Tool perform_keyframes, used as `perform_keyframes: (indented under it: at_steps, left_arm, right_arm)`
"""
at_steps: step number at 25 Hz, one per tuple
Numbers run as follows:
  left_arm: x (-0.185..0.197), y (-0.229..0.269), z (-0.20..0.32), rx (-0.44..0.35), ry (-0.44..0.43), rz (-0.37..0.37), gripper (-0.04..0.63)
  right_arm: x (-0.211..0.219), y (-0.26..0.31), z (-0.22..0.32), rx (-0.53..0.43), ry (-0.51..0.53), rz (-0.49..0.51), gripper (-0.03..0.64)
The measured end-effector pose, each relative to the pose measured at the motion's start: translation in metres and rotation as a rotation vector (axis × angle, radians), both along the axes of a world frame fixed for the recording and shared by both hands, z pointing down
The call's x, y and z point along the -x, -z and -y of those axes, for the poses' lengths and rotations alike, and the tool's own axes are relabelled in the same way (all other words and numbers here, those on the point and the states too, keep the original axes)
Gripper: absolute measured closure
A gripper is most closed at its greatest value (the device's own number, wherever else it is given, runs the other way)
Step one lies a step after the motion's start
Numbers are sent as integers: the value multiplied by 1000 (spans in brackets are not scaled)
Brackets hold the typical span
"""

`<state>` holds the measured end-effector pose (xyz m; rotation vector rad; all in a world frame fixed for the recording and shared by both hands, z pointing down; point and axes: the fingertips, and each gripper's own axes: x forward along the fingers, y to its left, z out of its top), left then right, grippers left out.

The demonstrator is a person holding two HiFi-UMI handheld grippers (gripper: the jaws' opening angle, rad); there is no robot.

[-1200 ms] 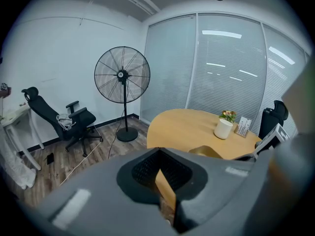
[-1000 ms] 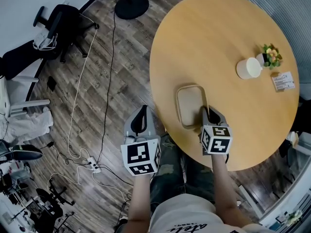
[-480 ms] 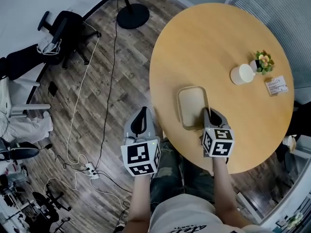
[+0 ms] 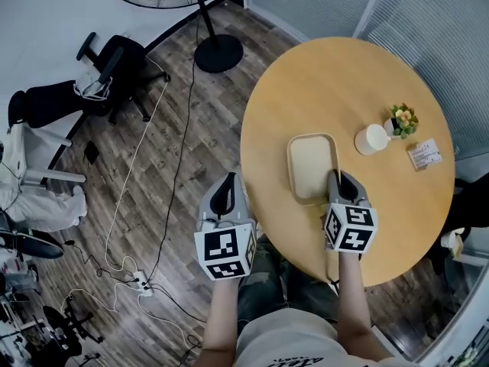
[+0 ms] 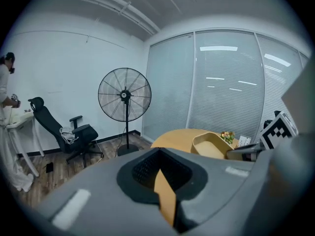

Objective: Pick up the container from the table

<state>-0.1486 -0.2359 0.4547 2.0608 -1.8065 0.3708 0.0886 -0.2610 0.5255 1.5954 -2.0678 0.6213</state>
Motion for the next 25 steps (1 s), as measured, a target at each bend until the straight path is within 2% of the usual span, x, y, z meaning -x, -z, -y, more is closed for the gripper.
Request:
perform_keyframes:
  at_steps: [25]
  left_arm:
    - [16, 142, 21, -308, 34, 29, 595]
  right_arm:
    - [-10, 166, 37, -356, -55, 41, 581]
